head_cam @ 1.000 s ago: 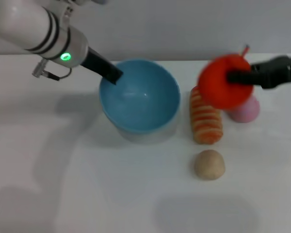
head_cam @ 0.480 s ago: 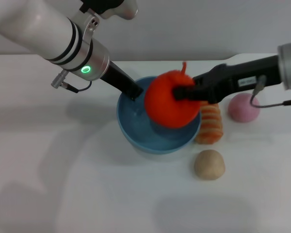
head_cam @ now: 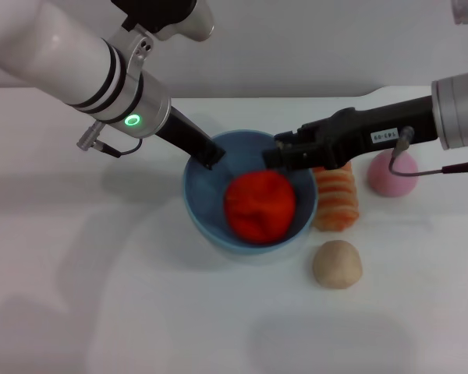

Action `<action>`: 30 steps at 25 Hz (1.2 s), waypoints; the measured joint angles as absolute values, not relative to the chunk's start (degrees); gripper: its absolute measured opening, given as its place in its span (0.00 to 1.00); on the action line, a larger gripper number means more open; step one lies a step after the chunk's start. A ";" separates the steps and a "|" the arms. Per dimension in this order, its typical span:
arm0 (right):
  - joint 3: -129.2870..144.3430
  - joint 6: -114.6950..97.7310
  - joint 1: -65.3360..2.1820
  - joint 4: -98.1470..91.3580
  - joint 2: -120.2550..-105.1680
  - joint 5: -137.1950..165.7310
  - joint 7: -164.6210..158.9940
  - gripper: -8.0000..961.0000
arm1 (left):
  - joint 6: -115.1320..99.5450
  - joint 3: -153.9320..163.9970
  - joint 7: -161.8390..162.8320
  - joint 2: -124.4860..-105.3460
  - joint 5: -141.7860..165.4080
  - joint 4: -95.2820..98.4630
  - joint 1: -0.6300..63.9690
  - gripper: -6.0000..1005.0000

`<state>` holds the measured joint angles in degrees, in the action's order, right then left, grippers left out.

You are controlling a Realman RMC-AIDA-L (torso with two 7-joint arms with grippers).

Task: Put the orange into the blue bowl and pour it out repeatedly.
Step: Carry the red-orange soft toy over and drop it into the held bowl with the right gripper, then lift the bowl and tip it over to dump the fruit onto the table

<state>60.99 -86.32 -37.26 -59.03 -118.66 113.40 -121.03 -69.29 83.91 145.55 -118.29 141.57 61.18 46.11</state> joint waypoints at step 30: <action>46.37 -69.10 -15.33 -25.23 -118.88 63.46 -48.38 0.67 | -53.67 92.70 141.37 -118.29 146.27 63.94 42.81 0.00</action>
<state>46.37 -69.10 -15.33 -25.23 -118.88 63.46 -48.39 -53.67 92.70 141.37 -118.29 146.27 63.94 42.81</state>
